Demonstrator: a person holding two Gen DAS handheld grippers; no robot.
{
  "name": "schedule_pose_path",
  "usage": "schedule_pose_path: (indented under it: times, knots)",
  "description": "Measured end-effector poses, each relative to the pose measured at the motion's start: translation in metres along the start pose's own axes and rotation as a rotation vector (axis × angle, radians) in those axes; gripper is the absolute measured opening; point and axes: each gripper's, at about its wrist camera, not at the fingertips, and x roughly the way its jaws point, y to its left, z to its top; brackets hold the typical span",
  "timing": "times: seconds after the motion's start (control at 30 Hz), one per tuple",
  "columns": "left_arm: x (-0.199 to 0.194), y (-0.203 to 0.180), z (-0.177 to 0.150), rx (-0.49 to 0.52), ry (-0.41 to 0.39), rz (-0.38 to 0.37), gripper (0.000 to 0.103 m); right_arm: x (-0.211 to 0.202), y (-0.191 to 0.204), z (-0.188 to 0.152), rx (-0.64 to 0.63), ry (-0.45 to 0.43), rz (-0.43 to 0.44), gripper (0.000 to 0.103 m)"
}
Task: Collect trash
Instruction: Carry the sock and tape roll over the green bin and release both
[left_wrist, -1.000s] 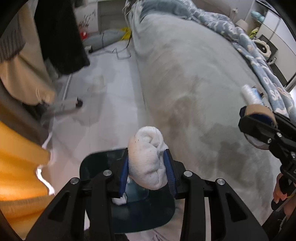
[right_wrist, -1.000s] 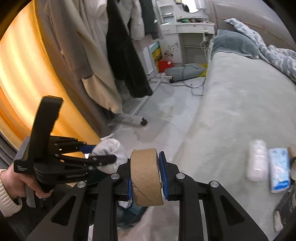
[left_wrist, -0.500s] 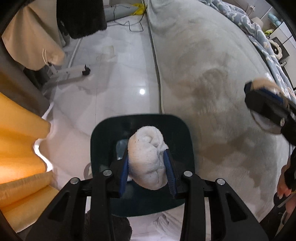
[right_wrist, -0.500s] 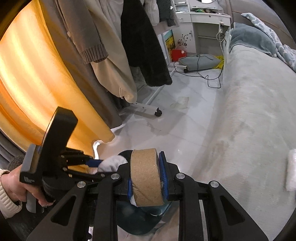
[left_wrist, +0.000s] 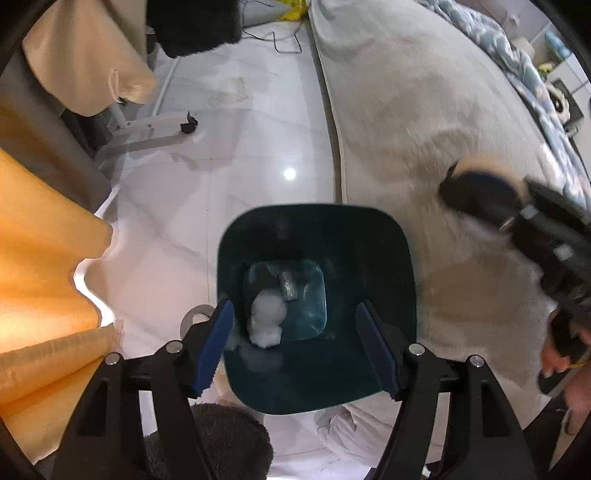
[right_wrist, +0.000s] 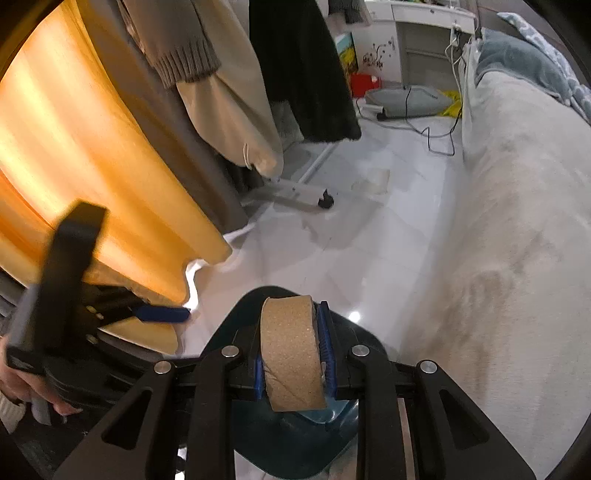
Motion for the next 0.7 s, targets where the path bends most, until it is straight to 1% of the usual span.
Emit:
schedule_pose_path:
  times: [0.03, 0.13, 0.3, 0.4, 0.47, 0.7]
  knots:
    - [-0.004, 0.003, 0.0, -0.004, -0.013, -0.001, 0.073, 0.003, 0.0, 0.0, 0.0, 0.005, 0.0, 0.024]
    - [-0.012, 0.005, 0.001, 0.001, -0.042, 0.026, 0.073, 0.016, 0.002, -0.001, 0.001, 0.03, -0.002, 0.024]
    - [-0.027, 0.011, 0.003, -0.009, -0.099, 0.029, 0.073, 0.034, 0.004, -0.006, -0.001, 0.076, -0.014, 0.024]
    - [-0.04, 0.012, 0.004, 0.001, -0.16, 0.042, 0.073, 0.042, 0.006, -0.009, -0.004, 0.103, -0.019, 0.024]
    - [-0.047, 0.014, 0.004, 0.004, -0.191, 0.036, 0.073, 0.045, 0.007, -0.011, -0.007, 0.114, -0.02, 0.025]
    - [-0.083, 0.014, 0.004, 0.019, -0.359, -0.009, 0.072, 0.067, 0.01, -0.019, -0.014, 0.173, -0.034, 0.025]
